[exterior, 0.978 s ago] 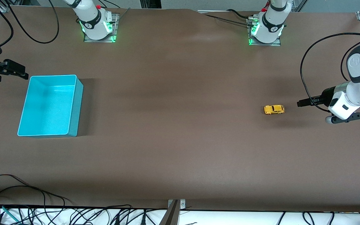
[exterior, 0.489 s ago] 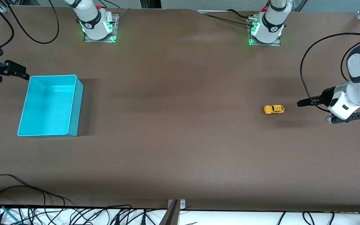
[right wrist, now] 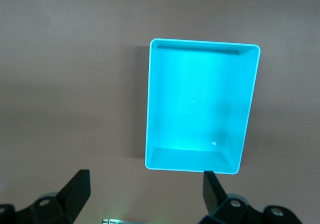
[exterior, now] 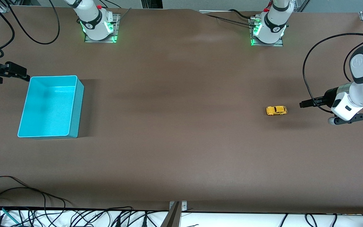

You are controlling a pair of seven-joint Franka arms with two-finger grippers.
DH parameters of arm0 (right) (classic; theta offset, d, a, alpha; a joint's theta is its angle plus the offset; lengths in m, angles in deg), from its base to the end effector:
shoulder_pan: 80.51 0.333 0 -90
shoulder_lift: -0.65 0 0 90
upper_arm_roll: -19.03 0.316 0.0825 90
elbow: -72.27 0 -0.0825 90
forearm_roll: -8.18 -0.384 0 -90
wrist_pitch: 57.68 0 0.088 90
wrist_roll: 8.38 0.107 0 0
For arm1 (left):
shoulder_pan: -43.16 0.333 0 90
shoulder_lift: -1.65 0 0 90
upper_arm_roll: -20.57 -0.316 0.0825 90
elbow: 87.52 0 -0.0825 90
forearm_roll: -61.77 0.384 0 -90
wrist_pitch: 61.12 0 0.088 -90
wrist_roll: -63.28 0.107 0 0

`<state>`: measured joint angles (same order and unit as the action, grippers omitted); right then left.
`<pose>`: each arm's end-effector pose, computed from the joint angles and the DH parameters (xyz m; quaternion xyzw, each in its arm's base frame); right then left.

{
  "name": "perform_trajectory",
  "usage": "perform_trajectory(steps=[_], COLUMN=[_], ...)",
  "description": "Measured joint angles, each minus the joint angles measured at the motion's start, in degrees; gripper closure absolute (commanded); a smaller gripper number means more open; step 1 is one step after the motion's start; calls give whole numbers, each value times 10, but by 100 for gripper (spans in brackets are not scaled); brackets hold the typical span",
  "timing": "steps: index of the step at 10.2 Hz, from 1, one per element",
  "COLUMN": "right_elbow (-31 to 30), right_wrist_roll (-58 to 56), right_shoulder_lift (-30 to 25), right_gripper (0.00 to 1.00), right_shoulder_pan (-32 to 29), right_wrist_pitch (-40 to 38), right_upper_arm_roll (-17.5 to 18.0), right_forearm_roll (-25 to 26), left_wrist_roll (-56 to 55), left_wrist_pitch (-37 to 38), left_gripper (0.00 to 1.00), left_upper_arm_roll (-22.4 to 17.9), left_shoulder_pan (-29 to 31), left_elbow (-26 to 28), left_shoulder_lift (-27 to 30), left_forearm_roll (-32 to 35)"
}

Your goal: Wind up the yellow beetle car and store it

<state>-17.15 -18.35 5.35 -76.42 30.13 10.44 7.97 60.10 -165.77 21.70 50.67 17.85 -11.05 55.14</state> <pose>0.5711 -0.0412 0.5804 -0.9974 -0.0475 0.0547 0.0026 0.5860 0.0566 0.3913 0.9862 0.1036 -0.1150 0.0593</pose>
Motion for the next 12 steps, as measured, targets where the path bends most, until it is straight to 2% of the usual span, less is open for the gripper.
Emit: perform_trajectory(steps=[8,12], right_elbow=[-1,-1], right_wrist_roll=[-1,-1], right_shoulder_lift=[2,2], right_gripper=[0,0], right_shoulder_pan=[0,0], right_wrist_pitch=[1,2], right_upper_arm_roll=[-6,-6], right_forearm_roll=[0,-1], left_wrist_roll=[1,47], left_wrist_pitch=[0,8], left_gripper=[0,0], left_upper_arm_roll=[0,0], left_shoulder_pan=[0,0], left_elbow=[0,-6], left_shoulder_lift=[0,0], left_forearm_roll=[0,26])
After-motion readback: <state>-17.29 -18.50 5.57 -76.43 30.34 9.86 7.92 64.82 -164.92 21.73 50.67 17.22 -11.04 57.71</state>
